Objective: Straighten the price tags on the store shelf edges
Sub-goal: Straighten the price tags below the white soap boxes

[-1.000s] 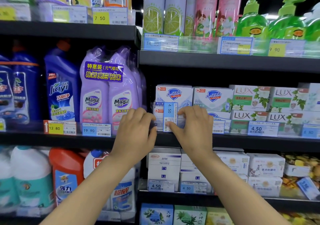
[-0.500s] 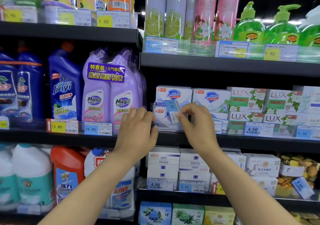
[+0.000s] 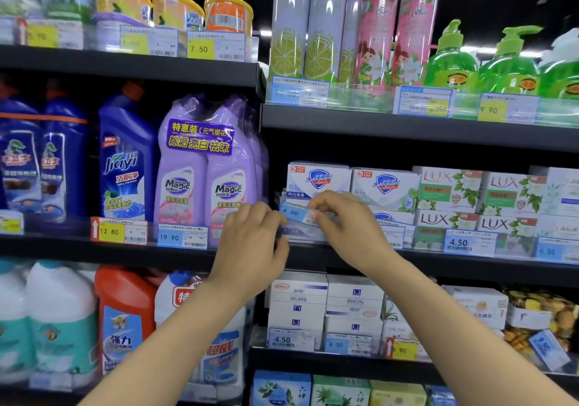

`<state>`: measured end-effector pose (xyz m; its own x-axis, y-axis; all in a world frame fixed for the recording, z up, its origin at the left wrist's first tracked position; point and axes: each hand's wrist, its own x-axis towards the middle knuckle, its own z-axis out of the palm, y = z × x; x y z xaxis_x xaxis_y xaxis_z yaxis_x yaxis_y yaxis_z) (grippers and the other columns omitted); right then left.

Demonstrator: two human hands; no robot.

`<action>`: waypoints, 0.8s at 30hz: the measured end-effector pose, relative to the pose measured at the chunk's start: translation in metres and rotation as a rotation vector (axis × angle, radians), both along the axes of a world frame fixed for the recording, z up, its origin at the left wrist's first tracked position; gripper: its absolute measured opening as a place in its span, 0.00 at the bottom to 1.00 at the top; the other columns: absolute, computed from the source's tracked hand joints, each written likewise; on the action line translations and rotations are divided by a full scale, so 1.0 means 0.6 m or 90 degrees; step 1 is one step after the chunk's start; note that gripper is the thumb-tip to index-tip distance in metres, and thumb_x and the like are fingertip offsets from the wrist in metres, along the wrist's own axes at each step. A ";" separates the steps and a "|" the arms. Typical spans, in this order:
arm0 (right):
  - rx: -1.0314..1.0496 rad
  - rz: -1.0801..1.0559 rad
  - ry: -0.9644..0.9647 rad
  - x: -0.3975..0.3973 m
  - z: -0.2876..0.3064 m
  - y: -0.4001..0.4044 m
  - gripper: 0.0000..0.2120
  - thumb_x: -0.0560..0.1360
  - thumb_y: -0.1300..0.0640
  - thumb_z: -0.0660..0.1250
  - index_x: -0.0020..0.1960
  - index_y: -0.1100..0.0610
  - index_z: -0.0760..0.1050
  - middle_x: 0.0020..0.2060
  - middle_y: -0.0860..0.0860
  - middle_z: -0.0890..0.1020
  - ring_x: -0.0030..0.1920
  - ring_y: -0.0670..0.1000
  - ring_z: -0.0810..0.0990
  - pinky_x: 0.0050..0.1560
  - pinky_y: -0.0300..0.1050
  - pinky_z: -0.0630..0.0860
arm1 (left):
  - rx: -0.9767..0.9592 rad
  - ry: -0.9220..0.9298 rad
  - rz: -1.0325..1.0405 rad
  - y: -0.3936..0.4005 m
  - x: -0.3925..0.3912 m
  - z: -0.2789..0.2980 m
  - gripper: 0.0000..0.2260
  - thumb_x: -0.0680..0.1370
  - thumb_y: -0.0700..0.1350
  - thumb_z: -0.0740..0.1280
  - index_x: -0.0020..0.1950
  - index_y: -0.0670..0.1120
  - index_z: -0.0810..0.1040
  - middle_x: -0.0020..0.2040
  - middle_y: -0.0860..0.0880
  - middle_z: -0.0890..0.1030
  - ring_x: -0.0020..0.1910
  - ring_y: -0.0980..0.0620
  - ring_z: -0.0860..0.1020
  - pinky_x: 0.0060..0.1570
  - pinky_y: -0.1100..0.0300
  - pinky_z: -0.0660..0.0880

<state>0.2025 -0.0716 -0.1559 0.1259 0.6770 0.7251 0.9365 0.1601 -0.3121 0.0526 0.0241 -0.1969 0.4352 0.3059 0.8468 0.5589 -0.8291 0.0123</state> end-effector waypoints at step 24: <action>0.078 -0.085 -0.235 -0.010 0.016 0.024 0.12 0.72 0.58 0.60 0.46 0.58 0.82 0.39 0.55 0.82 0.41 0.59 0.76 0.41 0.53 0.75 | 0.010 0.007 0.000 -0.001 -0.002 -0.005 0.13 0.72 0.50 0.58 0.50 0.47 0.77 0.45 0.50 0.74 0.45 0.48 0.70 0.43 0.55 0.63</action>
<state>0.1964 -0.0575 -0.1463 -0.0774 0.5780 0.8123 0.9970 0.0444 0.0634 0.0516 0.0235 -0.2001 0.4448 0.2933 0.8462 0.5595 -0.8288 -0.0068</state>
